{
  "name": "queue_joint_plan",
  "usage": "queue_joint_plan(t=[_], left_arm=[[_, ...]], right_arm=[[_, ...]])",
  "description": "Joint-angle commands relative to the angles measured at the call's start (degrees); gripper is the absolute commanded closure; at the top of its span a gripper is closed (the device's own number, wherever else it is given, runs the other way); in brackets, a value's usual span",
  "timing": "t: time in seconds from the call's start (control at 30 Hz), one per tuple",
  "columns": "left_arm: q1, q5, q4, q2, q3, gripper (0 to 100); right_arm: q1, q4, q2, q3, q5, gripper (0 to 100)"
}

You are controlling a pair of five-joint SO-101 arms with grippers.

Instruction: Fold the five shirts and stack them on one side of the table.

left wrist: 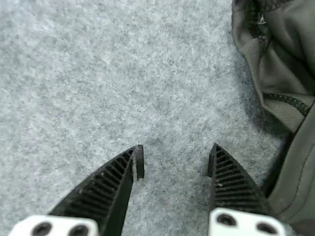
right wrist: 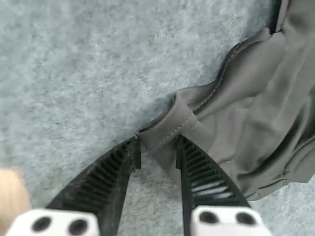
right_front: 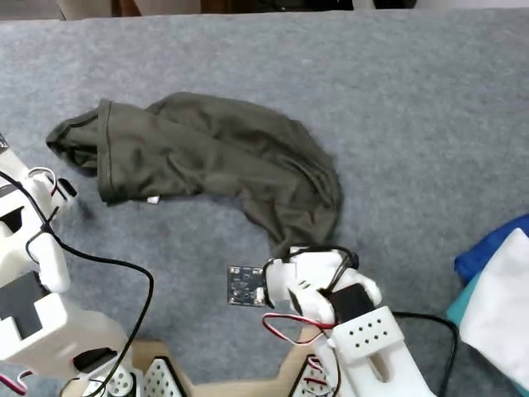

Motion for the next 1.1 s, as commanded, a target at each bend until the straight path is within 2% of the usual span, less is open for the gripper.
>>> queue_joint_plan(t=[0.0,0.67,0.87,1.07], left_arm=[[0.0,-0.4,0.5,-0.2,-2.7,78],[0.9,-1.9,0.5,0.0,-2.6,78],[0.9,-1.9,0.5,0.0,-2.6,78],[0.9,-2.0,0.5,0.0,-2.6,78]], right_arm=[[0.6,0.6,-0.6,0.1,0.4,85.7],[0.4,1.1,-0.6,1.5,0.4,82.5],[-3.8,0.8,-0.6,3.0,0.4,82.5],[-3.9,1.5,-0.5,3.2,0.4,82.5]])
